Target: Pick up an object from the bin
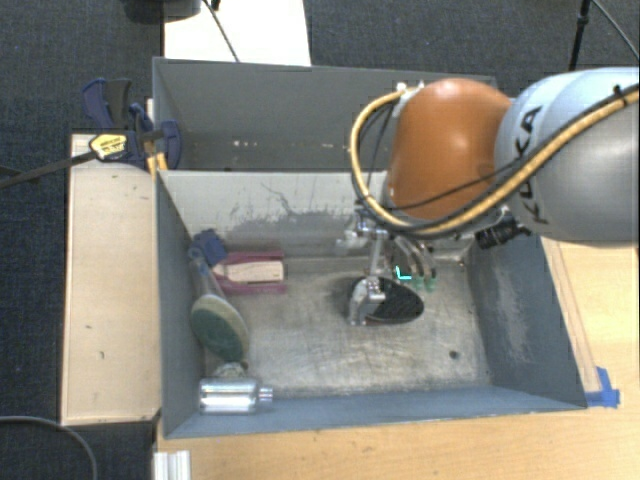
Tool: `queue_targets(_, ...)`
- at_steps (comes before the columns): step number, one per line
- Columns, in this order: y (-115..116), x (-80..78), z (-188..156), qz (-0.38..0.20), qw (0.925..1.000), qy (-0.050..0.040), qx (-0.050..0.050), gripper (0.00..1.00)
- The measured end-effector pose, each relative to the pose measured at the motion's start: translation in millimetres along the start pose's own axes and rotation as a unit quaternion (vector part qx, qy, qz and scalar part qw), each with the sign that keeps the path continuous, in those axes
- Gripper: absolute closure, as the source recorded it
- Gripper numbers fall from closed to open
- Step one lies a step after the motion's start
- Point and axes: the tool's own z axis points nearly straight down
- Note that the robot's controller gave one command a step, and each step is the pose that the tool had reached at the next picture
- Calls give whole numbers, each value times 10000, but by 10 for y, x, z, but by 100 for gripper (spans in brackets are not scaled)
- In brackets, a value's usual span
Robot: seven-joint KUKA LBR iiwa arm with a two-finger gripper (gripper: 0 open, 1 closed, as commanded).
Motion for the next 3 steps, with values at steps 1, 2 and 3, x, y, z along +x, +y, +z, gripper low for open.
queue_targets(1,-539,-198,1168,20,10000,1,4,0)
queue_targets(2,-515,-215,1121,24,10000,-36,-5,100)
queue_targets(3,-426,-195,3,-370,9993,-72,0,100)
